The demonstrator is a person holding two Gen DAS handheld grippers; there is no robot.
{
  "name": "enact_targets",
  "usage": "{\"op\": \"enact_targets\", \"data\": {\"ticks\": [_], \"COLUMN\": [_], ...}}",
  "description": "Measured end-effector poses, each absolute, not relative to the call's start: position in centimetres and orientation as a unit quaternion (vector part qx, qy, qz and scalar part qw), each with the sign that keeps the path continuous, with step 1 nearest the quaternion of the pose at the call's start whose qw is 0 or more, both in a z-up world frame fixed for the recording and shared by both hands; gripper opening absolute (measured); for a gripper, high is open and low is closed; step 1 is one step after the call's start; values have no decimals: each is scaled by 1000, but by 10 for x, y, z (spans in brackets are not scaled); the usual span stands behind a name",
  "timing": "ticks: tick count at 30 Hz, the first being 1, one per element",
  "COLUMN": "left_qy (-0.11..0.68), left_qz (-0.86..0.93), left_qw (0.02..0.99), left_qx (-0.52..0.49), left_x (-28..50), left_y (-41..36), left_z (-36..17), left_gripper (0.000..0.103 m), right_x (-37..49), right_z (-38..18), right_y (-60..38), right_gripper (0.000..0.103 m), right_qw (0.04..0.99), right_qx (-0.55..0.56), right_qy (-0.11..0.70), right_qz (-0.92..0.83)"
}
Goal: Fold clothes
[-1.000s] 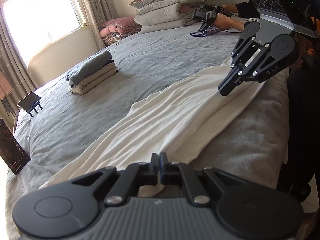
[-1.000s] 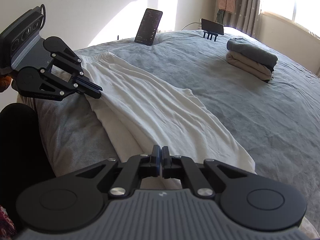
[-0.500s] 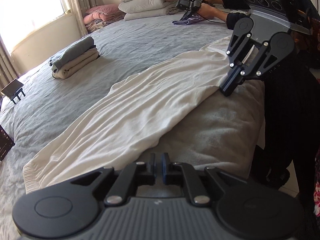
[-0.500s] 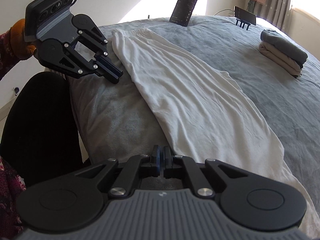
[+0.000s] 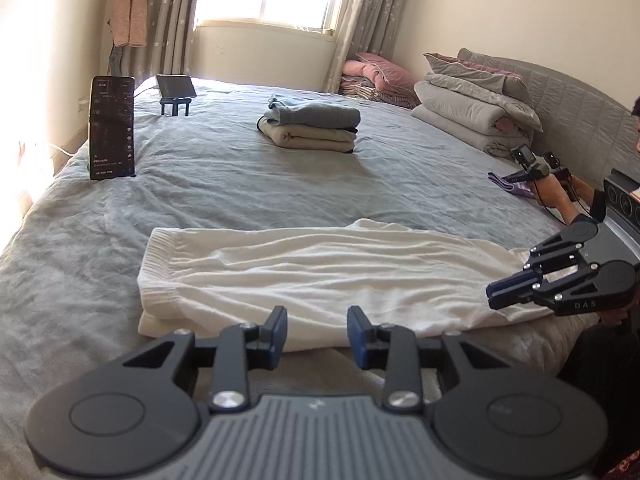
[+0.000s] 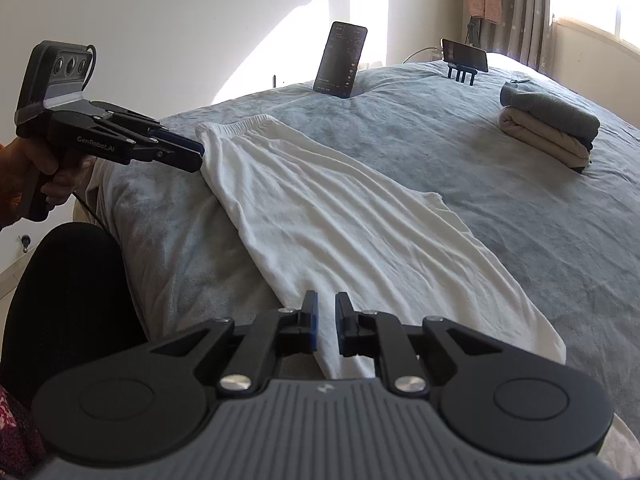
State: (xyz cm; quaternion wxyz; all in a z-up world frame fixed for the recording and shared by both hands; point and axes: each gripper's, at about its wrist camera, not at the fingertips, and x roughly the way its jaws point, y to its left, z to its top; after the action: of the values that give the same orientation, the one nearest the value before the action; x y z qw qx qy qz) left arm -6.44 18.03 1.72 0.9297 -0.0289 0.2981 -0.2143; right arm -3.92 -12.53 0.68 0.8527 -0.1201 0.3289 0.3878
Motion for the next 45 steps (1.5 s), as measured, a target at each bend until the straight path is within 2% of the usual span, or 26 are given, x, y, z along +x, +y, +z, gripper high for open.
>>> {"op": "enact_targets", "data": {"ticks": [8, 12, 17, 24, 27, 29, 37, 41, 45], "left_qy": [274, 292, 312, 301, 283, 275, 276, 281, 293], "left_qz": [-205, -177, -157, -173, -190, -198, -206, -201, -191], "left_qw": [939, 939, 937, 936, 939, 940, 939, 938, 937], "left_qx": [19, 37, -5, -54, -44, -35, 9, 37, 17], "left_x": [-41, -33, -40, -43, -38, -31, 7, 20, 30], "left_y": [164, 168, 197, 210, 200, 191, 161, 153, 164], "left_z": [16, 1, -16, -6, 5, 9, 5, -3, -10], "left_gripper": [34, 34, 33, 32, 34, 39, 40, 43, 45], "right_x": [-10, 1, -21, -37, -28, -20, 22, 44, 65], "right_z": [1, -8, -24, -12, -4, 0, -3, -7, -9], "right_y": [-93, -73, -48, -52, -61, -69, -88, -86, -83], "right_gripper": [14, 14, 17, 17, 17, 17, 18, 18, 19], "right_qw": [863, 858, 834, 815, 829, 842, 886, 892, 895], "right_qx": [-97, -81, -102, -102, -88, -80, -76, -73, -67], "right_qy": [305, 304, 307, 313, 306, 302, 306, 322, 332], "right_qz": [391, 406, 447, 477, 459, 439, 341, 308, 291]}}
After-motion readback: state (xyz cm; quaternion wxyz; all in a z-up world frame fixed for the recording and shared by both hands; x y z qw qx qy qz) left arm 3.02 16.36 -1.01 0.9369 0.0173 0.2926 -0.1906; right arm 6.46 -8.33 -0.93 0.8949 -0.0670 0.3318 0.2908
